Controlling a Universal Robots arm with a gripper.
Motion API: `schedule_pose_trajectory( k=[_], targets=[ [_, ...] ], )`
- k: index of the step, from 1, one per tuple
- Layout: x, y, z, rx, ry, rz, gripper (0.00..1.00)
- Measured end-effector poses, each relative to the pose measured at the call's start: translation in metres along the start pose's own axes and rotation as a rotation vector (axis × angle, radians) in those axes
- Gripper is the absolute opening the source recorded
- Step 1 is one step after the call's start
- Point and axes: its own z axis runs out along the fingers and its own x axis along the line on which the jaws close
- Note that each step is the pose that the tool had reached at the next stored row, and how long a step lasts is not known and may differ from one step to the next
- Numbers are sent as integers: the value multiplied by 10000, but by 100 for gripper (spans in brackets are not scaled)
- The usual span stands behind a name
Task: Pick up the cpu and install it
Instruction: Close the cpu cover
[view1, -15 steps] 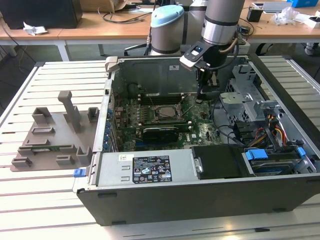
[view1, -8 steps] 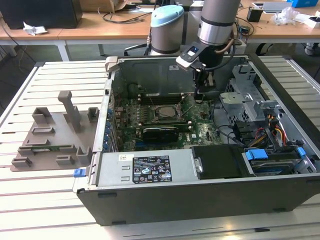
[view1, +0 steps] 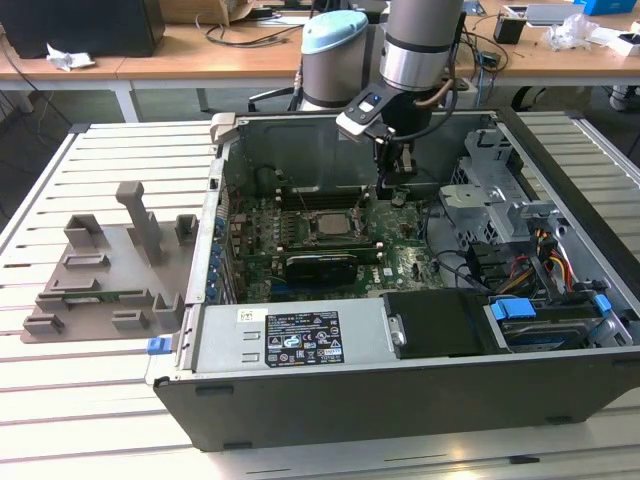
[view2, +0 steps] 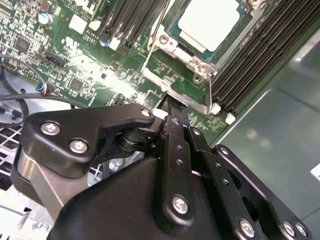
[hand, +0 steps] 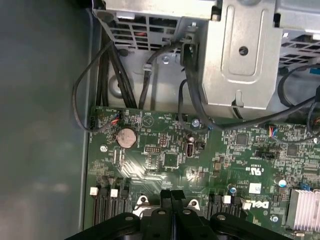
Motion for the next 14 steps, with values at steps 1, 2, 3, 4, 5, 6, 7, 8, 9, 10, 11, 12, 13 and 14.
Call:
schedule_pose_trajectory(
  k=[1, 2, 3, 4, 5, 6, 7, 8, 9, 10, 11, 12, 13, 14],
  targets=[
    [2, -10, 0, 0, -1, 0, 11],
    [4, -22, 1, 0, -1, 0, 11],
    [5, -31, 1, 0, -1, 1, 11],
    [7, -43, 2, 0, 0, 1, 11],
    [9, -53, 3, 0, 0, 1, 11],
    [11, -68, 4, 0, 0, -1, 11],
    [13, -81, 5, 0, 0, -1, 11],
    [15, -100, 6, 0, -1, 0, 11],
    [18, -125, 8, 0, 0, 1, 11],
    [19, -139, 9, 0, -1, 1, 11],
    [21, -151, 10, 0, -1, 0, 11],
    [22, -162, 11, 0, 0, 1, 11],
    [23, -172, 12, -1, 0, 0, 11],
    [25, -184, 13, -1, 1, 0, 11]
  ],
)
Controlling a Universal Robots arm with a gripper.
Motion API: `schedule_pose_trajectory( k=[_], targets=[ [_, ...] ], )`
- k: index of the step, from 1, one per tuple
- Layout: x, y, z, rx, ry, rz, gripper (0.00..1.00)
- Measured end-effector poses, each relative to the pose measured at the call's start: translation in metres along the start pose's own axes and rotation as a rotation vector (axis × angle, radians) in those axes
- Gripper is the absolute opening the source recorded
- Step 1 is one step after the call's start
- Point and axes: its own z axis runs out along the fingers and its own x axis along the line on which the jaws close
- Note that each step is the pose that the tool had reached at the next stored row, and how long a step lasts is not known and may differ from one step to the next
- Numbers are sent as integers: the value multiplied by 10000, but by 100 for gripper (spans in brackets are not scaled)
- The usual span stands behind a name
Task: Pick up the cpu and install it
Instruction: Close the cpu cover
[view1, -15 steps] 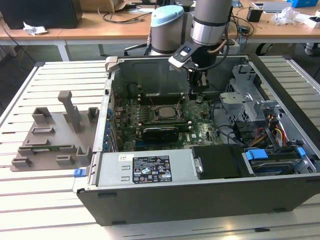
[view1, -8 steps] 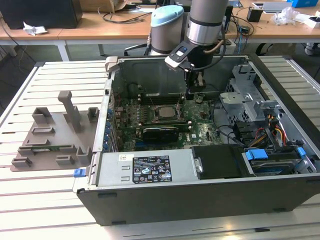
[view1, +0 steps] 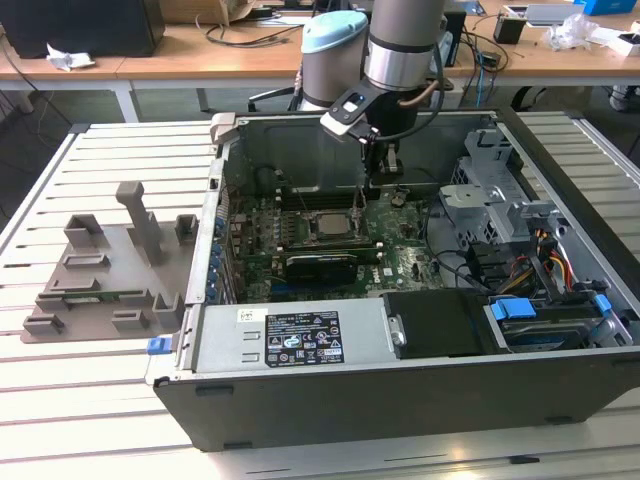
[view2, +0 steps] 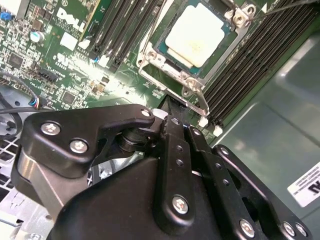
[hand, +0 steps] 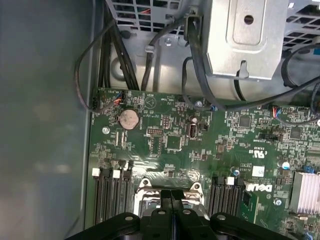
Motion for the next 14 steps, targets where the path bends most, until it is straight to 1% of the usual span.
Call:
schedule_pose_trajectory(
  k=[6, 8, 10, 12, 13, 14],
  targets=[
    [10, -117, 17, -1, 1, 1, 11],
    [15, -164, 52, -1, -1, -1, 11],
    [25, -273, 116, 1, -2, -1, 11],
    [32, -343, 155, 1, -2, 0, 11],
    [40, -419, 203, 0, -1, 1, 11],
    [44, -467, 236, 0, -1, 0, 11]
  ],
)
